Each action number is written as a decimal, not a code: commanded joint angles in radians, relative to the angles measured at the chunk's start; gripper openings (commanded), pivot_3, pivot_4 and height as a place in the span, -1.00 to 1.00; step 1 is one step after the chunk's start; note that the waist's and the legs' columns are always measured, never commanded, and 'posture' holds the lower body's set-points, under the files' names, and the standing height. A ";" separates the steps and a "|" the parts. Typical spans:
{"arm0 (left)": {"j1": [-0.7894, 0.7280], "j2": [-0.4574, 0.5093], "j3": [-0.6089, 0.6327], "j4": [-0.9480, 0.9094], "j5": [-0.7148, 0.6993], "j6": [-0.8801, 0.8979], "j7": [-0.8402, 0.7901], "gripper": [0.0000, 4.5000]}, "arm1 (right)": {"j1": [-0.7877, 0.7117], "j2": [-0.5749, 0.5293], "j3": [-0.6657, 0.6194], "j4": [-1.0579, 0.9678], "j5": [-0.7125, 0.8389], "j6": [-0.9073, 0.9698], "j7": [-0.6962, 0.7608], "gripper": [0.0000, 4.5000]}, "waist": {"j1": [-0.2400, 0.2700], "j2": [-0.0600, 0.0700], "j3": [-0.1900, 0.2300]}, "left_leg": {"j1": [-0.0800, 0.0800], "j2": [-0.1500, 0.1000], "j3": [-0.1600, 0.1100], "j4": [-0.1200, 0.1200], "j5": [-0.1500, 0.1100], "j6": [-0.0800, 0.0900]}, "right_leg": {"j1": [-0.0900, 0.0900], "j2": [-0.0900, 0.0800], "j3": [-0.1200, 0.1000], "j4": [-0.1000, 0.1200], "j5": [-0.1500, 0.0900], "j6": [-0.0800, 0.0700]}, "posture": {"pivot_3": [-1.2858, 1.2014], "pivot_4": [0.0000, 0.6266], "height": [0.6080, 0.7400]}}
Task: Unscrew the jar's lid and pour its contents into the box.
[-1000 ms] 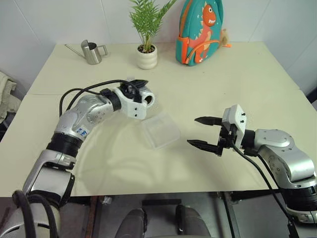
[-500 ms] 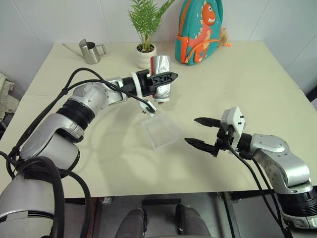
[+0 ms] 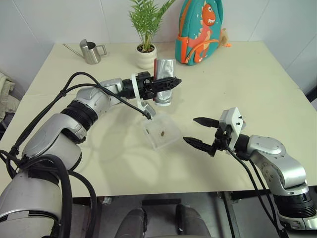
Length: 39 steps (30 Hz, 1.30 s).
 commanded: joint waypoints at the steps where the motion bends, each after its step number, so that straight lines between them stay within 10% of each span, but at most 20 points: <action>1: 0.004 0.029 0.028 -0.043 -0.072 -0.065 -0.015 -0.09 | -0.012 0.001 -0.013 -0.012 0.009 -0.002 0.005 0.98 | -0.001 0.000 0.000 | 0.000 0.000 0.000 0.000 0.000 0.000 | 0.000 0.000 0.000 0.000 0.000 0.000 | 0.03 -0.52 1.00; 6: 0.031 0.100 0.065 -0.088 -0.237 -0.325 -0.096 -0.09 | -0.011 -0.005 -0.009 -0.002 0.008 -0.002 0.018 0.98 | -0.002 0.000 0.000 | 0.000 0.001 0.000 0.000 0.001 -0.002 | -0.001 0.000 0.000 0.001 0.000 0.000 | 0.03 -0.52 1.00; 13: 0.158 0.096 0.332 0.081 -0.950 -0.646 -0.768 -0.09 | -0.005 -0.012 -0.009 0.002 0.009 0.003 0.039 0.98 | -0.002 0.000 0.000 | 0.000 0.001 0.001 0.003 0.001 -0.002 | 0.000 -0.003 -0.001 0.002 0.000 0.000 | 0.03 -0.52 1.00; 18: 0.343 0.048 0.656 -0.035 -1.642 -0.257 -1.439 -0.09 | -0.006 -0.015 -0.008 0.008 0.006 0.002 0.053 0.98 | -0.011 0.000 0.000 | 0.000 0.005 0.002 0.007 0.000 -0.001 | 0.001 -0.003 -0.002 0.004 0.000 0.000 | 0.03 -0.52 1.00; 21: 0.427 0.050 0.838 -0.121 -1.873 0.167 -1.573 -0.09 | -0.011 -0.016 -0.003 0.010 0.001 -0.003 0.064 0.98 | -0.026 0.000 0.000 | 0.000 0.006 0.002 0.008 -0.001 0.001 | 0.001 -0.002 -0.002 0.005 0.000 0.000 | 0.03 -0.52 1.00; 27: 0.512 0.071 1.064 -0.103 -1.953 0.440 -1.504 -0.09 | -0.023 -0.018 0.000 0.008 0.009 -0.015 0.101 0.98 | -0.036 -0.001 -0.001 | 0.002 0.006 0.001 0.010 -0.003 0.005 | 0.001 -0.001 -0.002 0.008 0.000 0.000 | 0.03 -0.52 1.00; 39: 0.627 0.079 1.285 0.056 -1.966 0.406 -1.461 -0.09 | -0.055 -0.028 0.037 0.062 -0.059 -0.103 0.154 0.98 | -0.024 -0.005 -0.003 | 0.003 0.006 0.000 0.011 -0.004 0.002 | 0.002 -0.002 -0.002 0.007 0.000 -0.001 | 0.03 -0.52 1.00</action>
